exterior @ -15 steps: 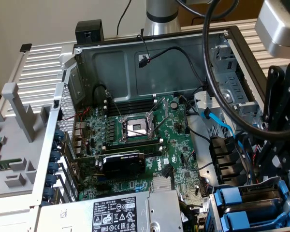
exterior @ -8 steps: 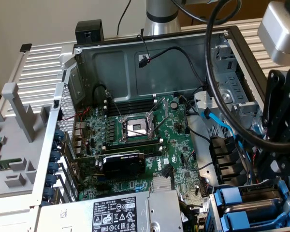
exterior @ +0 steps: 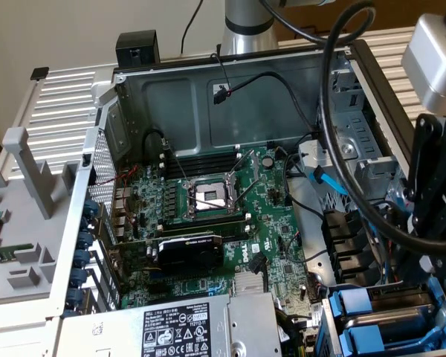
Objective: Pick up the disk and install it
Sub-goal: 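Insert the second disk wire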
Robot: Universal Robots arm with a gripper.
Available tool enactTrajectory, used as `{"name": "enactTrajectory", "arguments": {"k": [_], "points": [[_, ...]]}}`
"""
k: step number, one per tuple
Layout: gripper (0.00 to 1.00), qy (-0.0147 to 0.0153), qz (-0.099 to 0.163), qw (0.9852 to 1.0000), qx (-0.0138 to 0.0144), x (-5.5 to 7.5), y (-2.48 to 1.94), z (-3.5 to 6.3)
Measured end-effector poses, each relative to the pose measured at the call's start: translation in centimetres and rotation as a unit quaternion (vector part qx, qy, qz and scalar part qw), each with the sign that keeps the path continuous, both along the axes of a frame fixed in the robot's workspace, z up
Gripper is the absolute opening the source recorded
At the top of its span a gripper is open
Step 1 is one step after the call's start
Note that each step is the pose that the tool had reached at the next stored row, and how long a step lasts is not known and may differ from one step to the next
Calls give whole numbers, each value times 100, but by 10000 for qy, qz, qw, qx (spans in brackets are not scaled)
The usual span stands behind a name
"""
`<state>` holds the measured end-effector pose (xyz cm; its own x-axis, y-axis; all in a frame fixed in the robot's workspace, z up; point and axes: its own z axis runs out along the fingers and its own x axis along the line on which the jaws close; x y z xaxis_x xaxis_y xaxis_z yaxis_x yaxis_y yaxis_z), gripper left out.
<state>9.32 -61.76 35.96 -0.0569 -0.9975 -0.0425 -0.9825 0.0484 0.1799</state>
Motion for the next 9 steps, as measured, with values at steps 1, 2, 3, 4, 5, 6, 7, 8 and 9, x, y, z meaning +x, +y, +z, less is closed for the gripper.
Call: {"name": "enactTrajectory", "arguments": {"k": [1, 2, 3, 4, 5, 6, 7, 8, 9], "points": [[16, -9, 8, 10000, 2, 2, -1, -7], [16, -16, 16, 10000, 3, 4, -1, -12], [16, -16, 22, 10000, 2, 5, -1, -16], [16, -16, 26, 10000, 2, 5, -1, -23], [16, -17, 32, 10000, 5, 5, -1, -33], [16, -17, 39, 10000, 7, 5, -1, -41], [16, -16, 52, 10000, 7, 6, -1, -47], [16, -16, 66, 10000, 8, 6, -1, -54], [16, -17, 79, 10000, 11, 6, -1, -63]]}}
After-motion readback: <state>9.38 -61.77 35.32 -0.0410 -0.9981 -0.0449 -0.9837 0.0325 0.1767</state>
